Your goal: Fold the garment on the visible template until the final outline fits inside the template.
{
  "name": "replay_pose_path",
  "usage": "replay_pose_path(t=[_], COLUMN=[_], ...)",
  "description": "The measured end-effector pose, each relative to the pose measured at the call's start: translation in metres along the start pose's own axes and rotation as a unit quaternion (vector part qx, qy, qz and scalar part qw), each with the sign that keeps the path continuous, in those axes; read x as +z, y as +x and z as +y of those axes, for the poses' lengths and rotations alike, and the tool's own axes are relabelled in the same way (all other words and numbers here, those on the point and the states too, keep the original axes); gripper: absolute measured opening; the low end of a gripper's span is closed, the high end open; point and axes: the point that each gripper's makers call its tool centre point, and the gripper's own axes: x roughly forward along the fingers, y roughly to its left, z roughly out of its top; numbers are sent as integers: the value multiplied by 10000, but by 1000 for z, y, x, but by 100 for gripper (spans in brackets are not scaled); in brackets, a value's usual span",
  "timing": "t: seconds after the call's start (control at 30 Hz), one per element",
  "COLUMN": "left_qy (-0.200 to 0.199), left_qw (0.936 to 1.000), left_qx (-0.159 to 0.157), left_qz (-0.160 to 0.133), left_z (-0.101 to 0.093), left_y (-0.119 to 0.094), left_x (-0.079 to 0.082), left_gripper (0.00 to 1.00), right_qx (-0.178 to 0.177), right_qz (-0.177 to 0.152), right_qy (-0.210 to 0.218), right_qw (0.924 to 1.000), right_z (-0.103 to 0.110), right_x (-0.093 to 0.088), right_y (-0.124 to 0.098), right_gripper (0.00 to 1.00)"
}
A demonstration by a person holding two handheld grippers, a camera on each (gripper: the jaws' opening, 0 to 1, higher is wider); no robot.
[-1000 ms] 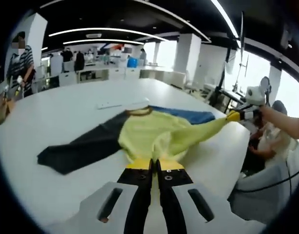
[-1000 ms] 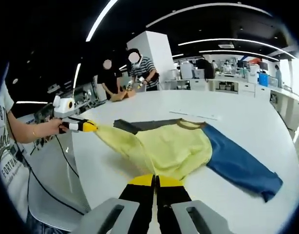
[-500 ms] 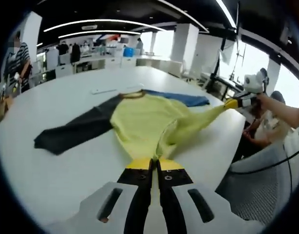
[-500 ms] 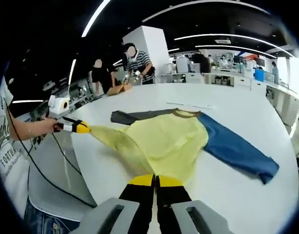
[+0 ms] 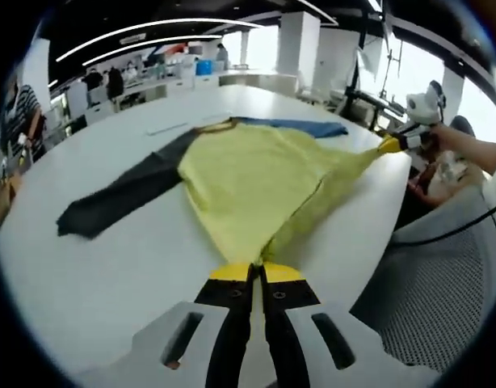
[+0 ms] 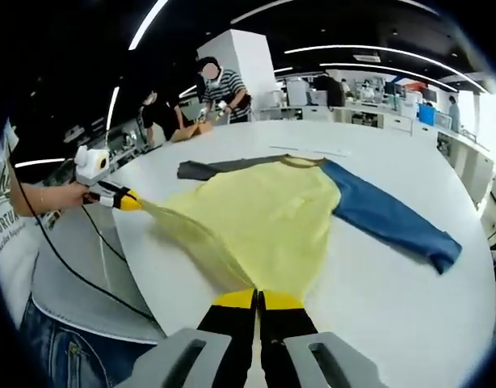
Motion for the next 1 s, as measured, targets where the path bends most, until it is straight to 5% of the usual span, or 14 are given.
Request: replay_pose_path(t=[0.43,0.83,1.0], left_qy=[466,502,252], left_qw=[9977,9963,9975], left_qx=[-8,87,126], left_qz=[487,690,648], left_z=[-8,-10,-9], left_y=[6,4,-7], left_x=[-28,-38,-33], left_gripper=[1,3,3], right_qx=[-128,-159,-176], right_qz=[522,812,799], right_qy=[-152,-229,-192], right_qw=[9984,9963,9965], right_z=[-8,-6,-8], right_x=[-42,-53,-45], right_y=[10,6,-6], right_gripper=[0,0,9])
